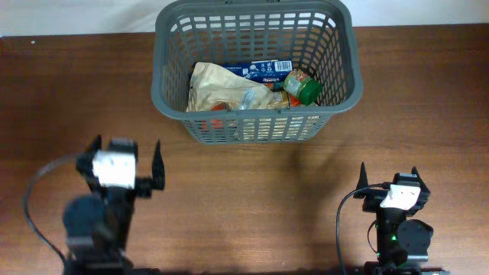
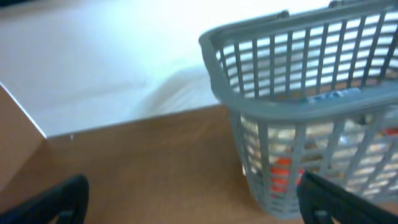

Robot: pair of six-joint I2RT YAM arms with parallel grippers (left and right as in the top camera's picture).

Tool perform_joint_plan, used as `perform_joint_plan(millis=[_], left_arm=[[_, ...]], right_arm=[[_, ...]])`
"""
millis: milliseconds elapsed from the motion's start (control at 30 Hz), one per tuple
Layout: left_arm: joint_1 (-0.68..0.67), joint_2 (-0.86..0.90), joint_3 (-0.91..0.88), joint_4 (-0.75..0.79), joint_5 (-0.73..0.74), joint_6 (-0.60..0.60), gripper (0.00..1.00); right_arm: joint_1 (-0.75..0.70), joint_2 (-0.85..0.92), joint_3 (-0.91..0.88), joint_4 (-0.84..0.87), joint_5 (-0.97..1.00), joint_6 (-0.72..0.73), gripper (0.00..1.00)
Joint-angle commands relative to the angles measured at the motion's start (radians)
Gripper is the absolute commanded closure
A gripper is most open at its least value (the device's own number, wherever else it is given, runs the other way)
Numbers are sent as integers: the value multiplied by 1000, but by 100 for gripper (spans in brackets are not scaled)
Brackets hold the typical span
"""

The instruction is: Pack container

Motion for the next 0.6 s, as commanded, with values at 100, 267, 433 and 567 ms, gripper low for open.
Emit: perform_joint_plan(millis=[100,267,433,567], left_arm=[[0,-256,-281,77,-3,16,1],[0,-390,-435,90,-3,16,1],[0,-436,-518,111,-3,16,1],[0,-441,-539,140,-4,16,1]], right_arm=[[6,-9,-11,3,-2,9,1],[6,-9,-11,3,-2,8,1],[6,-9,-11,3,-2,9,1],[6,-9,-11,3,-2,8,1]])
